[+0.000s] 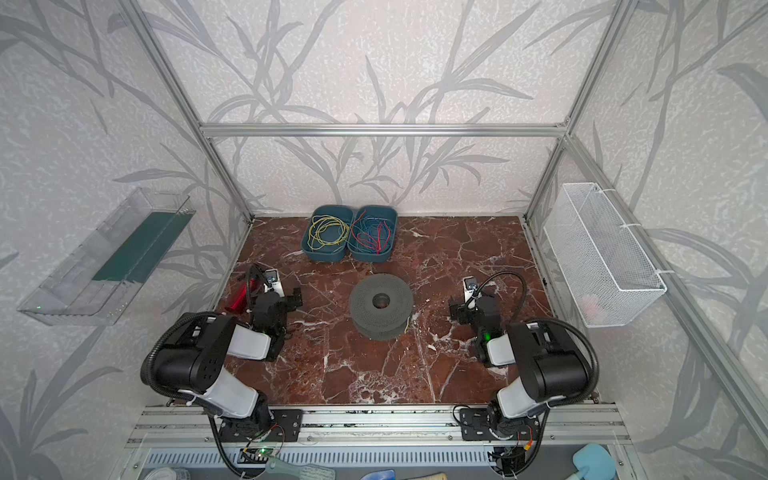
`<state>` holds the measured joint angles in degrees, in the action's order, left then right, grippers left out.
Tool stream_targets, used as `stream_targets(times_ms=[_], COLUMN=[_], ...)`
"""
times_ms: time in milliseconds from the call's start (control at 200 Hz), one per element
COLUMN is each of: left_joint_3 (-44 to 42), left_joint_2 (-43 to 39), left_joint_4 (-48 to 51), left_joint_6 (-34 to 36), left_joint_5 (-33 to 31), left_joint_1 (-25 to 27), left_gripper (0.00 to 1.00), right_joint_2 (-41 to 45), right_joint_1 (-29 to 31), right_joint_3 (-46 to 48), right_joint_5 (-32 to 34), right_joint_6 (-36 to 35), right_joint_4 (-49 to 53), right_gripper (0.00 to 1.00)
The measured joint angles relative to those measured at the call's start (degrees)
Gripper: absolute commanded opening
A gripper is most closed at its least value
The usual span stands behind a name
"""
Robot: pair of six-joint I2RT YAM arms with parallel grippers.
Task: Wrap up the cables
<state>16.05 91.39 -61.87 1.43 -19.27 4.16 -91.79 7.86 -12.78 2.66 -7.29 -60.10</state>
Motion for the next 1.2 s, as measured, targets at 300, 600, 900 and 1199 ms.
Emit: stream_targets(times_ms=[300,600,900,1199], left_joint_3=[4.61,4.61,4.61,4.61], left_joint_2=[-0.39,-0.39,-0.39,-0.39], left_joint_4=[4.61,4.94,4.96,4.96], left_joint_6=[-2.6,-2.73,-2.73,-2.73], left_joint_5=[1.84,2.4,2.45,2.45], left_joint_1=[-2.47,-2.47,-2.47,-2.47], left_gripper=[0.99,0.99,0.99,0.99], right_joint_2=[1.84,2.1,2.16,2.16], right_joint_1=[-1.68,-1.7,-1.7,-1.7], right_joint_3=[-9.66,-9.68,-9.68,-9.68], right_joint_5=[0.98,0.92,0.94,0.94], right_joint_6=[2.43,2.86,2.93,2.95], right_joint_4=[6.56,11.41,12.02,12.02], right_gripper=[0.99,0.99,0.99,0.99])
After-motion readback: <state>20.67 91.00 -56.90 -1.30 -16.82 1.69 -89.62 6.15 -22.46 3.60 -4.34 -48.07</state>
